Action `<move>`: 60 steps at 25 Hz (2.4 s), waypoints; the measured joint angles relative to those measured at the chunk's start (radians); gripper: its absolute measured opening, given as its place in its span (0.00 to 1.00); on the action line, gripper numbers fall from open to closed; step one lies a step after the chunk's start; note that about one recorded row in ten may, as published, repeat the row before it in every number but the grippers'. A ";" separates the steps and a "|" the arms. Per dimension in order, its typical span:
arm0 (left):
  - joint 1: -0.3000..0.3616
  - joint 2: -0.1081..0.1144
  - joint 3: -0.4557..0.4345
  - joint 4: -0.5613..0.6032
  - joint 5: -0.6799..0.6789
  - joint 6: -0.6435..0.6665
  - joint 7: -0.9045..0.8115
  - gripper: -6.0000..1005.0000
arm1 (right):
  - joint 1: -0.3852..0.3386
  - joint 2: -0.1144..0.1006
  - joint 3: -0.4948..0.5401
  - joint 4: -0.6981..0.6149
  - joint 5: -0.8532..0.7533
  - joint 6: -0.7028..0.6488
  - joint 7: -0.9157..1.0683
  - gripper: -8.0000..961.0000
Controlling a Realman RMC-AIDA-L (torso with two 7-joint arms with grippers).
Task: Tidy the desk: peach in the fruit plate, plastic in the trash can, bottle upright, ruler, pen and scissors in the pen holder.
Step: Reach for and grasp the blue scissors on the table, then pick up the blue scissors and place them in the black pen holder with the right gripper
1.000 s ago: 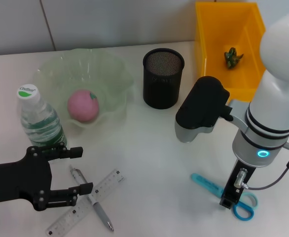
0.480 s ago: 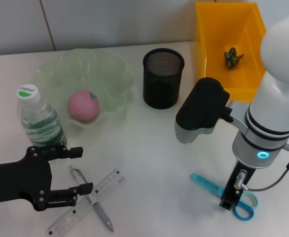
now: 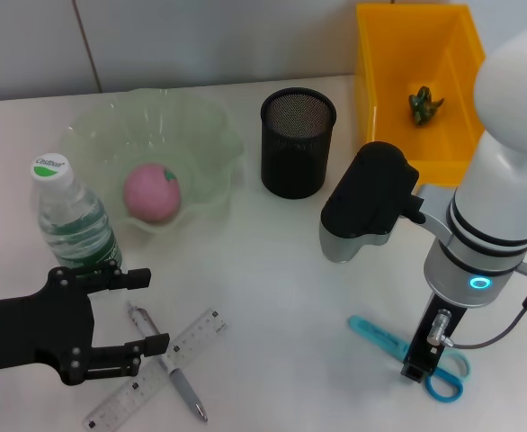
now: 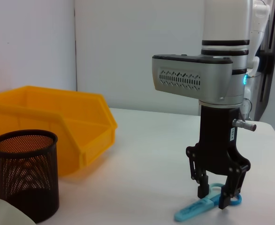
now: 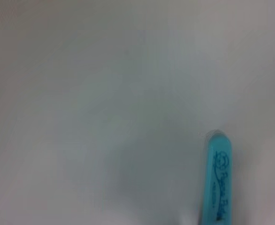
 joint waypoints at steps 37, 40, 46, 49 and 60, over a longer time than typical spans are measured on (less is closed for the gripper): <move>-0.003 0.002 0.000 0.002 -0.021 0.002 -0.009 0.78 | -0.001 -0.002 0.000 0.006 -0.005 0.003 0.000 0.28; -0.003 0.002 0.000 0.002 -0.024 0.001 -0.009 0.78 | 0.003 -0.002 -0.001 0.019 -0.004 0.003 -0.002 0.28; -0.003 0.002 0.000 0.005 -0.026 0.001 -0.009 0.78 | -0.002 -0.002 -0.004 -0.018 0.013 0.002 -0.016 0.28; -0.002 0.002 -0.001 0.006 -0.027 0.001 -0.010 0.78 | -0.010 -0.006 0.054 -0.076 0.054 -0.012 -0.030 0.27; 0.001 0.002 -0.008 0.002 -0.057 0.009 -0.011 0.78 | -0.044 -0.009 0.304 -0.086 0.164 -0.015 -0.128 0.27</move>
